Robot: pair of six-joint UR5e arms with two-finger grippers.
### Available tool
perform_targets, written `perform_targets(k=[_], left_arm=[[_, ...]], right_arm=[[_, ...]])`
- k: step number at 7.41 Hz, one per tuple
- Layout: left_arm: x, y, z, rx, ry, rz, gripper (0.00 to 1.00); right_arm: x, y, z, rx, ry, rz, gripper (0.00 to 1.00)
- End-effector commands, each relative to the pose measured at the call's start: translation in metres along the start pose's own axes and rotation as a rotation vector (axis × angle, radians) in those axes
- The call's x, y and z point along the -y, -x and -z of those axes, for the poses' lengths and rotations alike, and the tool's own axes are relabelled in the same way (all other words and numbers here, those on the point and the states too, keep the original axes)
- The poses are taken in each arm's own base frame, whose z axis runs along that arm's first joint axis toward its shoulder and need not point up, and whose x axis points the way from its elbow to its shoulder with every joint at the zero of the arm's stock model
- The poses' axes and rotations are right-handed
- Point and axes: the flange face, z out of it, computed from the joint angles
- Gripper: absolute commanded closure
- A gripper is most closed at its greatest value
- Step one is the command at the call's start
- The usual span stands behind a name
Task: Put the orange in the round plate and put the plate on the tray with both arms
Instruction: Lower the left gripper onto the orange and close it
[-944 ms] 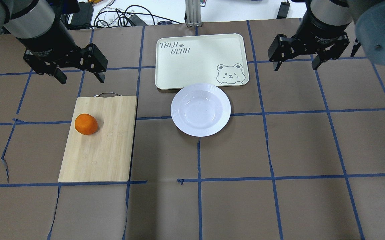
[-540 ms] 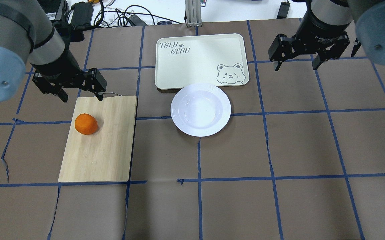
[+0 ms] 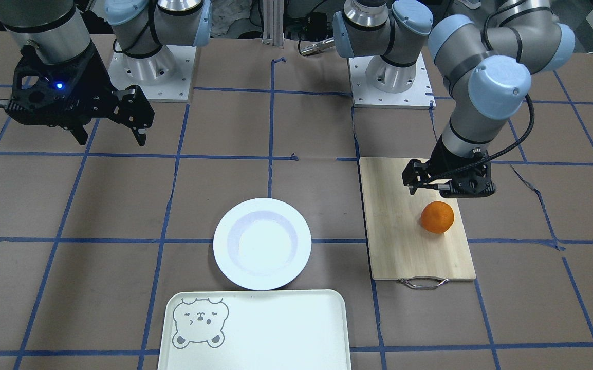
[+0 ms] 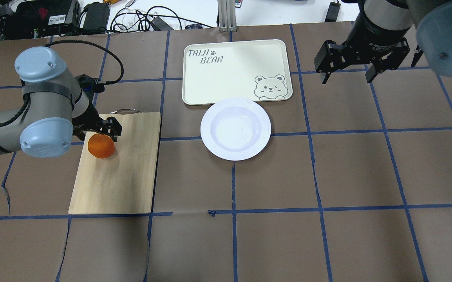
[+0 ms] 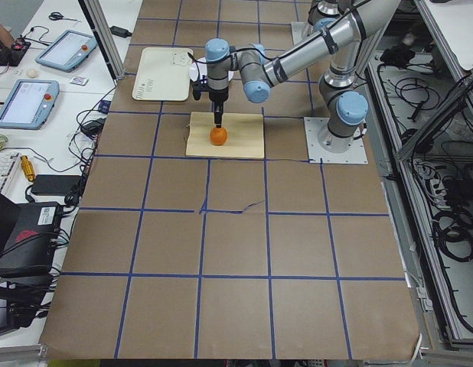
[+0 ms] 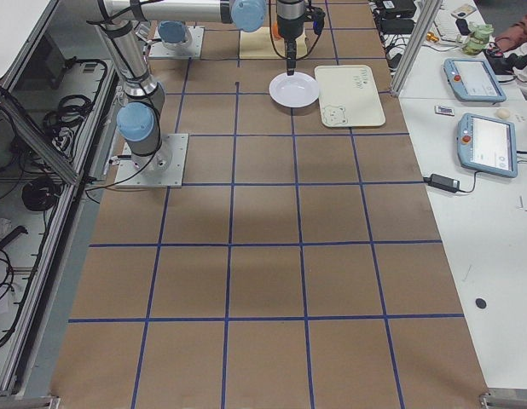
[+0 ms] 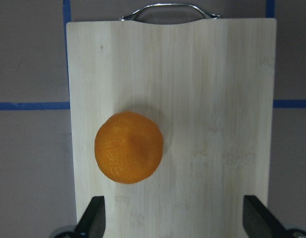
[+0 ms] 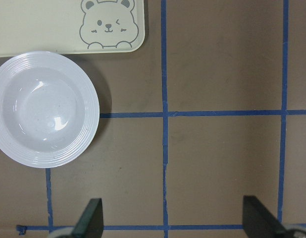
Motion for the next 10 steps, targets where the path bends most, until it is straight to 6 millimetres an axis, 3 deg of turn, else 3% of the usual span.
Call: perform_targets(k=[1,2,4,5,6,7,10], left_arm=[[0.007,0.008,-0.030,0.007,0.035,-0.034,0.10],[0.008,0.006,-0.039,-0.002,0.046,-0.038,0.15],[0.011,0.007,-0.039,0.003,0.045,-0.095,0.63],[0.019,0.010,-0.030,0.012,0.020,-0.090,0.84],[0.032,0.007,-0.008,0.015,-0.022,-0.079,0.91],[0.042,-0.012,0.008,-0.008,-0.062,-0.056,0.92],[0.047,-0.117,0.031,-0.057,-0.111,0.129,0.95]], right_arm=[[0.000,0.000,0.000,-0.001,0.000,0.002,0.00],[0.000,0.000,0.000,0.000,0.000,-0.001,0.00],[0.000,-0.001,0.000,-0.002,0.001,0.000,0.00],[0.000,-0.001,0.000,0.000,0.001,0.000,0.00],[0.000,-0.001,0.000,-0.001,0.003,0.003,0.00],[0.000,0.001,0.000,0.000,0.001,0.003,0.00],[0.000,0.000,-0.001,0.000,0.004,0.003,0.00]])
